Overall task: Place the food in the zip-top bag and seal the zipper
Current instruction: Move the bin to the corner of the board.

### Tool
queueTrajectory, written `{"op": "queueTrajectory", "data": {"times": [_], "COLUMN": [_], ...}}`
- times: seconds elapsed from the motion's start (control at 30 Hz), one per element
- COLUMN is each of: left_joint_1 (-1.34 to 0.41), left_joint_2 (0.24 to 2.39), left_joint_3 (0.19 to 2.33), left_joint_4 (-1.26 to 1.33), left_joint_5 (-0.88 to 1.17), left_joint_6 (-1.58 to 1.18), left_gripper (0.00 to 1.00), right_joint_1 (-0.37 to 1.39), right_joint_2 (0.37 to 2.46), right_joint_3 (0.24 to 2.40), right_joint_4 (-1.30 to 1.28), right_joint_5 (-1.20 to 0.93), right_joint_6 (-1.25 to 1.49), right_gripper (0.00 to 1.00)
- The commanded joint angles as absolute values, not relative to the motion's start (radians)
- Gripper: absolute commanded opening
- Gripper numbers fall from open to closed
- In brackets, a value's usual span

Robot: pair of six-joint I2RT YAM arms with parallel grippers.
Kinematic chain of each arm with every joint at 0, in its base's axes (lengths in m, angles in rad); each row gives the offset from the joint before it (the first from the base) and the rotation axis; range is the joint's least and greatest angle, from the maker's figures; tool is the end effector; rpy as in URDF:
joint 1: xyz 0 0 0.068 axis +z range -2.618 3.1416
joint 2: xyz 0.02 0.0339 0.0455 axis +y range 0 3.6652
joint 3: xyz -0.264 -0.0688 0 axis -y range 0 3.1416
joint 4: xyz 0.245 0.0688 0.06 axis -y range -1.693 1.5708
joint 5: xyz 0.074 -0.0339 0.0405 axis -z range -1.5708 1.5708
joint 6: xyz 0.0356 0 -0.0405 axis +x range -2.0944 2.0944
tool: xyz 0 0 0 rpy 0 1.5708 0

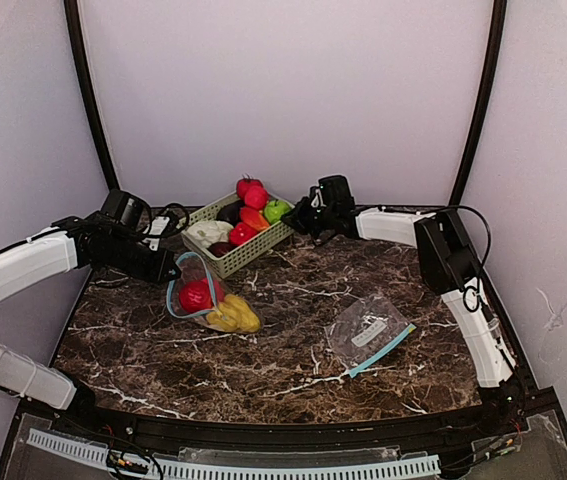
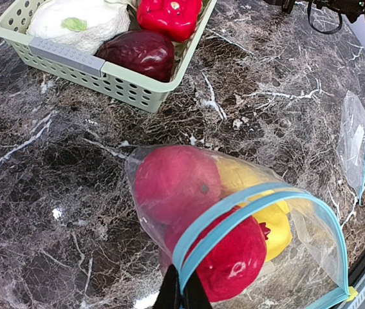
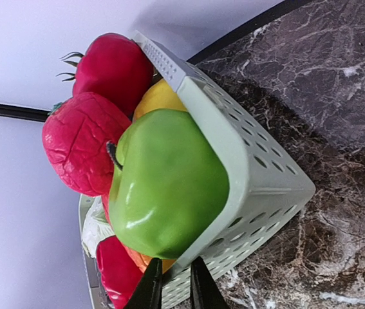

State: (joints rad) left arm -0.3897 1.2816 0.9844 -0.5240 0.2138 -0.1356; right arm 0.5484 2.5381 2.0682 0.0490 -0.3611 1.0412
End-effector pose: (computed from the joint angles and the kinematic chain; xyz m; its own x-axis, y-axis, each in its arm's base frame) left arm 0.2475 -0.1098 0.2725 -0.7391 0.1608 -0.6541 0.4088 0.8788 -0.2460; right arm 0.4892 0.3136 0.1620 -0.8345 0.4363 -0.3365 -0.0845 0.5022 0.8606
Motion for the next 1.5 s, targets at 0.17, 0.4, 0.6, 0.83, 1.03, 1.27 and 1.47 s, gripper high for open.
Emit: {"op": "queueTrajectory", "data": {"times": [0.17,0.4,0.6,0.83,1.03,1.27,1.47], "left_joint_1": [-0.383,-0.383,-0.383,-0.383,-0.384,-0.384,-0.383], "left_joint_2": [1.276,1.27,1.259,1.255,1.25,1.239,1.227], "left_joint_3": [0.969,0.967,0.964,0.957,0.953,0.95,0.947], "left_joint_4": [-0.529,-0.528,-0.529,-0.525,-0.523,-0.516,-0.509], "left_joint_5": [0.227,0.228,0.225,0.234,0.237,0.246,0.247], "left_joint_6": [-0.138,-0.14,-0.14,-0.143,-0.145,-0.145,-0.147], "left_gripper": [0.01,0.01,0.01,0.01,0.01,0.01,0.01], "right_joint_1": [0.545,0.545,0.544,0.539,0.531,0.53,0.533], "right_joint_2": [2.481,2.391,2.264,2.118,2.005,1.914,1.795], "right_joint_3": [1.961,1.838,1.672,1.467,1.285,1.222,1.183], "right_joint_4": [0.21,0.256,0.274,0.267,0.263,0.151,0.057], "right_joint_5": [-0.337,-0.301,-0.241,-0.19,-0.12,-0.008,0.132], "right_joint_6": [1.232,1.308,1.327,1.306,1.291,1.152,0.958], "right_gripper": [0.0,0.0,0.0,0.0,0.0,0.22,0.63]}}
